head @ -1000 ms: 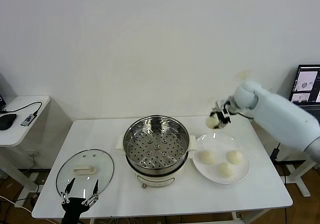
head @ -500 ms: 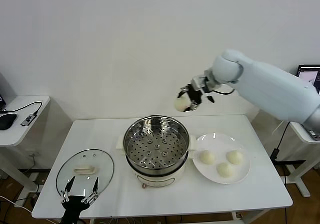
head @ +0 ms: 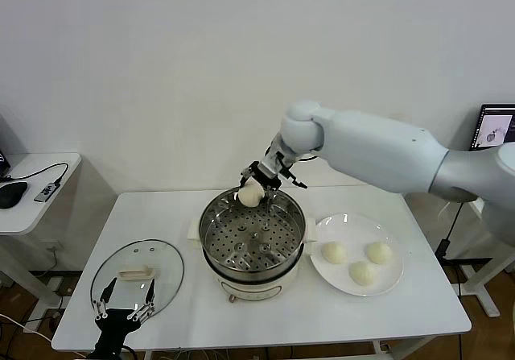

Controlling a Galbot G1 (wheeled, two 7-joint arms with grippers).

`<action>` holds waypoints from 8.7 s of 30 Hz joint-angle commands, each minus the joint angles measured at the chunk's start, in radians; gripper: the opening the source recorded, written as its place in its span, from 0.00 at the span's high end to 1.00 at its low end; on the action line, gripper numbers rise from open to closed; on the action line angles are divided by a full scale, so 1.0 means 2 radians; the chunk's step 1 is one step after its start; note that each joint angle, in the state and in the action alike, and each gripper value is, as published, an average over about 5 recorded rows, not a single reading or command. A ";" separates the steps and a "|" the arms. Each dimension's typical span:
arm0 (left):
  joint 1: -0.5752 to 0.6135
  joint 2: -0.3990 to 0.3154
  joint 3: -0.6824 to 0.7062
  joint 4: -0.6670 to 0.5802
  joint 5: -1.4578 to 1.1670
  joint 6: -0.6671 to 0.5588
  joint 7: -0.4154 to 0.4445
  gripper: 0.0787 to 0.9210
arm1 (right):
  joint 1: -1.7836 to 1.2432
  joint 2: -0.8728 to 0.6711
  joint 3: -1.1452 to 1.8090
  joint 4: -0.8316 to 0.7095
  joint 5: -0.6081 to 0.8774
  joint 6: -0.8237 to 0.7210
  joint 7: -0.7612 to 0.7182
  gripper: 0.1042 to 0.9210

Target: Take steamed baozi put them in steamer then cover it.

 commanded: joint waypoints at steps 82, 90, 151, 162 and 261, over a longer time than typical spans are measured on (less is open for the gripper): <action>0.008 0.014 -0.019 -0.009 0.011 0.007 0.002 0.12 | -0.238 -0.273 0.165 0.116 -0.025 -0.336 -0.032 0.12; 0.007 0.013 -0.022 -0.006 0.013 0.006 0.001 0.12 | -0.262 -0.233 0.186 0.075 -0.028 -0.332 -0.029 0.12; -0.005 0.013 -0.013 -0.010 0.019 0.002 0.000 0.12 | 0.054 -0.294 0.047 0.191 0.143 -0.373 -0.045 0.39; -0.009 0.015 -0.013 -0.011 0.019 0.000 0.000 0.12 | 0.138 -0.195 -0.022 0.230 0.270 -0.440 -0.006 0.39; -0.010 0.005 -0.009 -0.012 0.042 -0.001 -0.001 0.12 | -0.267 -0.422 0.196 0.235 -0.027 -0.327 -0.068 0.12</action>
